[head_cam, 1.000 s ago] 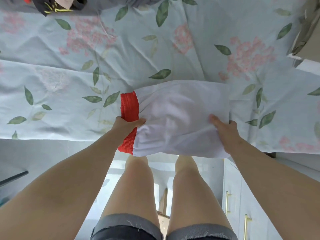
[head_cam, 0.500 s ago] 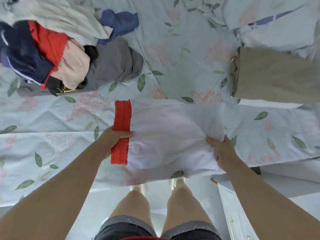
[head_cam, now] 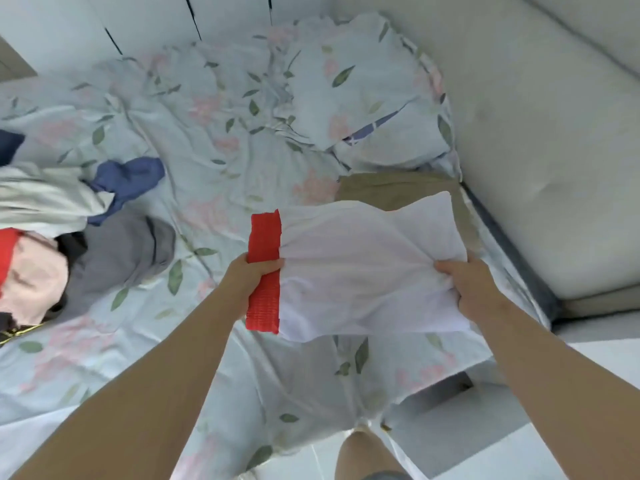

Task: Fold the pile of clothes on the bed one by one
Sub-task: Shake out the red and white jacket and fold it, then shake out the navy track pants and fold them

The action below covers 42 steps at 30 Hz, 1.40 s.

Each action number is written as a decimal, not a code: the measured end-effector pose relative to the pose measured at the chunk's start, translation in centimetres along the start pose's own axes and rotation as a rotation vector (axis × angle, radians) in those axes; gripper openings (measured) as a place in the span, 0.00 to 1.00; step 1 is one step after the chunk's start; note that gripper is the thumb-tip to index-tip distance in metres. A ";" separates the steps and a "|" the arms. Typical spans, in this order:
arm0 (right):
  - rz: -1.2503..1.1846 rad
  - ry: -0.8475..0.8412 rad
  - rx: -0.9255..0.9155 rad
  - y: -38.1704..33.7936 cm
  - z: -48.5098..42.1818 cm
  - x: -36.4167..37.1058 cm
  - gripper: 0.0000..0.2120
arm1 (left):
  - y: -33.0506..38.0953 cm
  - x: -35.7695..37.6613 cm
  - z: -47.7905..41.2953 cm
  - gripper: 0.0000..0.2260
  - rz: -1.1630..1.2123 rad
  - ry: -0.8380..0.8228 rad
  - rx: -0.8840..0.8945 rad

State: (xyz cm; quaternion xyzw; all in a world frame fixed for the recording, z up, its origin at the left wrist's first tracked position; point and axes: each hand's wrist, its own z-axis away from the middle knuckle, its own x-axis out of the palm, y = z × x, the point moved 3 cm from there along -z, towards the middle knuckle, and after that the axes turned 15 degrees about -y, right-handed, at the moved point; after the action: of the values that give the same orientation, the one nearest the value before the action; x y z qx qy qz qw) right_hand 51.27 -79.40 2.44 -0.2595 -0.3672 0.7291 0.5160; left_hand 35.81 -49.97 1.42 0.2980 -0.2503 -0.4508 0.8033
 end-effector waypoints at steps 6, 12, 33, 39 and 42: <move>0.181 0.074 -0.092 -8.5 -6.0 -7.6 0.18 | 6.2 9.8 -5.7 0.08 0.070 -0.020 0.071; 0.449 0.165 -0.073 -13.0 -11.7 -8.6 0.29 | 10.8 13.2 -10.8 0.26 -0.332 0.224 0.077; 1.444 -0.165 -0.492 -16.6 2.8 24.8 0.22 | 18.1 -3.5 5.4 0.16 -1.607 0.471 0.285; 1.461 -0.295 -0.543 -11.0 11.6 37.5 0.24 | 13.9 -17.2 14.4 0.16 -1.572 0.481 0.215; 1.462 -0.353 -0.561 -8.6 15.7 42.4 0.23 | 11.9 -22.3 18.4 0.15 -1.538 0.523 0.181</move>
State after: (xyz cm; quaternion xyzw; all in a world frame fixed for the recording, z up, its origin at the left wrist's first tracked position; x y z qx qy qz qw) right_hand 30.12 -41.87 18.70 -0.4349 -0.3500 0.7935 -0.2424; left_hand 19.86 -30.17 19.68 0.5456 0.1843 -0.7700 0.2747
